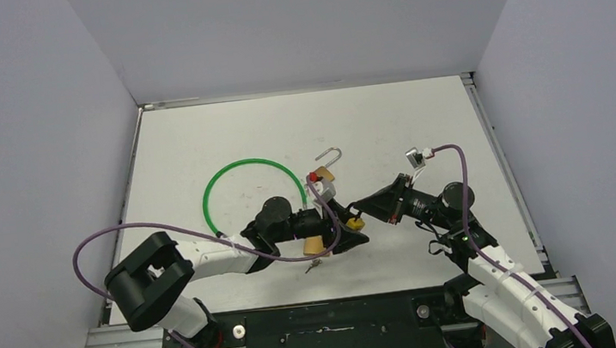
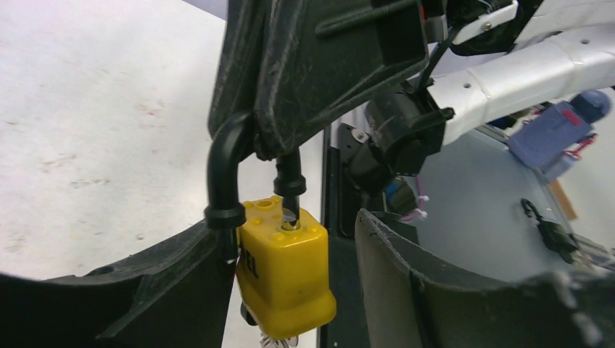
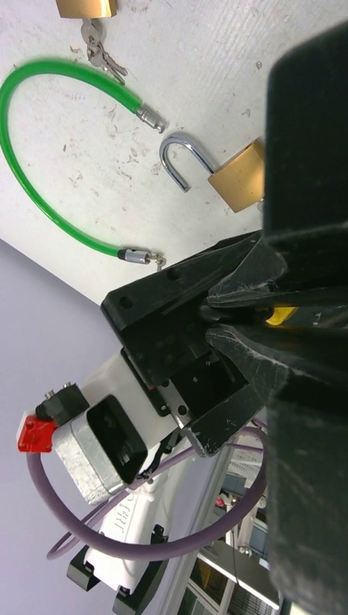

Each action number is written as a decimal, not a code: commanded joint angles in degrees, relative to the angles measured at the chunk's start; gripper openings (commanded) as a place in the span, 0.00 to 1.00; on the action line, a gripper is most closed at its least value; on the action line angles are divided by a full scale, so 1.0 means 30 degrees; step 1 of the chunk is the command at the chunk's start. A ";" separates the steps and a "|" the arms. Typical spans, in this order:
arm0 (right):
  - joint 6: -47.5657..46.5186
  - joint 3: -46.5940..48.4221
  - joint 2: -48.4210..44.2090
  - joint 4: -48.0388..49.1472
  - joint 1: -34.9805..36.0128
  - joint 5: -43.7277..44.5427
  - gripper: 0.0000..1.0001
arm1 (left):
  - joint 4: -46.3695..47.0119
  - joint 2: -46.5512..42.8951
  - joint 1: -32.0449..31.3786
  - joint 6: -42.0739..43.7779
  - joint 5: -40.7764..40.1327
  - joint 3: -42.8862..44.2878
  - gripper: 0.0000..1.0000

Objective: Unlock with the key

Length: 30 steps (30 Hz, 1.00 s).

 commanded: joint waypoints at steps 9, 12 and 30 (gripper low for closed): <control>-0.3067 0.1012 -0.0787 -0.4614 -0.0435 0.5673 0.00 | -0.0900 -0.1060 0.0902 -0.0384 -0.3990 -0.0383 0.97; -0.3192 0.0991 -0.0474 -0.6376 -0.0603 0.7433 0.00 | -0.4060 -0.1942 0.0902 0.1069 -0.5095 -0.0384 0.97; -0.1450 0.0899 1.1766 0.4143 -0.3868 0.5082 0.00 | -1.0266 -0.5666 0.1302 -0.1320 -0.9468 -0.0194 0.97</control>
